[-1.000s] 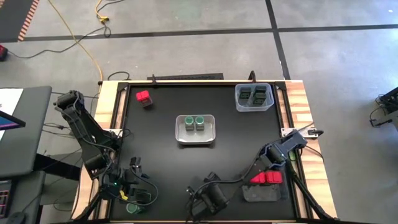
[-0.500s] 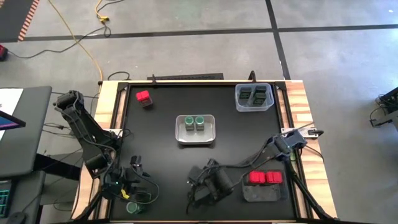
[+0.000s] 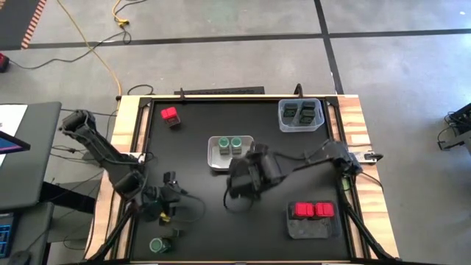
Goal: Sort spices by type
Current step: Put the top green seasoning bottle into the white bin
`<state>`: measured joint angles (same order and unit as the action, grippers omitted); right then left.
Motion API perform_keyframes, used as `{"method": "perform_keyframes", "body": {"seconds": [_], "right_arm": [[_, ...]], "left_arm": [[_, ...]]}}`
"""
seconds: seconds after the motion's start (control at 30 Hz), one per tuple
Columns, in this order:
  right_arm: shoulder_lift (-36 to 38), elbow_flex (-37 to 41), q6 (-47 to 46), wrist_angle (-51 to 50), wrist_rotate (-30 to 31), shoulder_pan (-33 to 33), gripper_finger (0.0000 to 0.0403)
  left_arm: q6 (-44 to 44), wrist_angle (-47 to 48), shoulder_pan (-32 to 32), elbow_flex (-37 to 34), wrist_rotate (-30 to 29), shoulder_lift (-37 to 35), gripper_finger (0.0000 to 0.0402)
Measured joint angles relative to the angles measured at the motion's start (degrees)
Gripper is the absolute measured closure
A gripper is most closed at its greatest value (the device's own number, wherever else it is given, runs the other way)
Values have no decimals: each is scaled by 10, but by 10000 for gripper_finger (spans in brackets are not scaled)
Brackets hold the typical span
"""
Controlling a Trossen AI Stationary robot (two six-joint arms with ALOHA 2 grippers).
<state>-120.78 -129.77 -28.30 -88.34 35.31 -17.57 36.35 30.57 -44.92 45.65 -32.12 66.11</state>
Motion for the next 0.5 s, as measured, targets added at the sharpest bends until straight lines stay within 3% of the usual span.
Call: {"method": "perform_keyframes", "body": {"seconds": [0.13, 0.27, 0.4, 0.5], "right_arm": [[71, 128, 34, 37, -4, 42, 181], [193, 309, 70, 170, -37, 81, 181], [319, 485, 127, 363, -113, 124, 181], [387, 582, 183, 514, -224, 159, 181]], "left_arm": [[-28, 0, 52, 0, 0, 0, 171], [-49, 1, 95, 0, 0, 0, 171], [-74, 0, 130, 0, 0, 0, 171], [-83, 0, 154, 0, 0, 0, 171]]}}
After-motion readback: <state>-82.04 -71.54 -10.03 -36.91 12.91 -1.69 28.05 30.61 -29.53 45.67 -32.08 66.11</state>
